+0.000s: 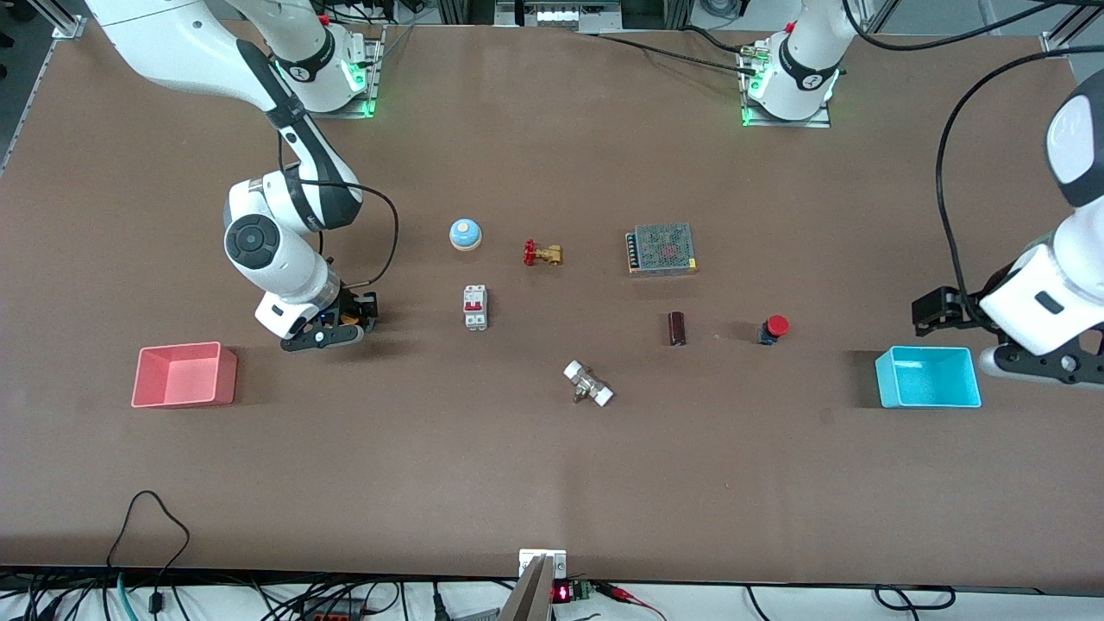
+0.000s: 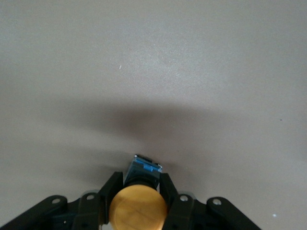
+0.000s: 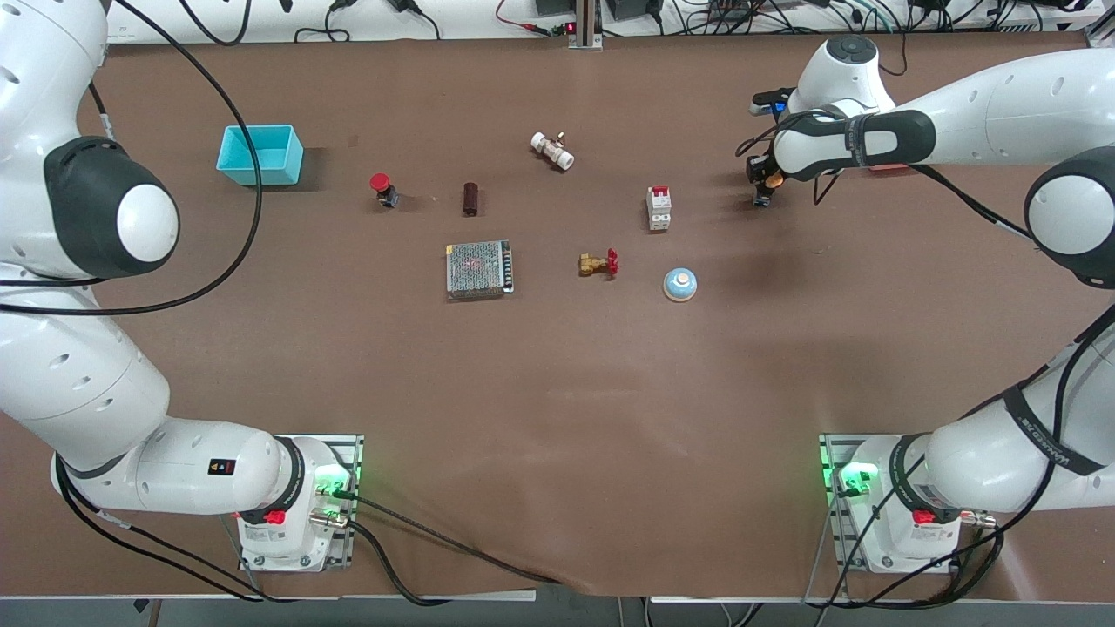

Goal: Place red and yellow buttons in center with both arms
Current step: 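Place the red button on the table with the left gripper and withdraw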

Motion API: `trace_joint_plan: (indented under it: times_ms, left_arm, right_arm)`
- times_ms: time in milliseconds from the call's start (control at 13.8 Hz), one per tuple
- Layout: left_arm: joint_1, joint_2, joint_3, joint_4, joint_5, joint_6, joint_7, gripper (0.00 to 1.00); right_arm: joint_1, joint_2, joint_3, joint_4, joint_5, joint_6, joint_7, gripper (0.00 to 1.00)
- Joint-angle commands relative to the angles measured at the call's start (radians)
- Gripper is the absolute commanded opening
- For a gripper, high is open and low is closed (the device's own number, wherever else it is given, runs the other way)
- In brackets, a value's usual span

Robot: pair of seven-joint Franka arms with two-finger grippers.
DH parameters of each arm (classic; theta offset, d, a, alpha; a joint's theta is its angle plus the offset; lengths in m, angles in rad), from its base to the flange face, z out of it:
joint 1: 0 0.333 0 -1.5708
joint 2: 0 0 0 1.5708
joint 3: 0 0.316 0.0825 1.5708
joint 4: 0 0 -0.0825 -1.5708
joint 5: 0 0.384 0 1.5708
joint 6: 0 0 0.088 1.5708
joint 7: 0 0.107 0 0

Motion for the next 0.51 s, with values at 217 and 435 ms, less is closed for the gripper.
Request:
trace_joint_plan:
  times_ms: [217,435]
  left_arm:
    - [0.034,-0.326,-0.006,-0.521,-0.027,0.255,-0.133,1.0]
    - [0.033,-0.315,-0.006,-0.485,-0.019,0.168,-0.158,1.0]
  right_arm:
    - [0.009,0.0,-0.006,-0.008,-0.004,0.016,0.024,0.84]
    - [0.006,-0.017,-0.006,0.009,0.004,0.008,0.016,1.0]
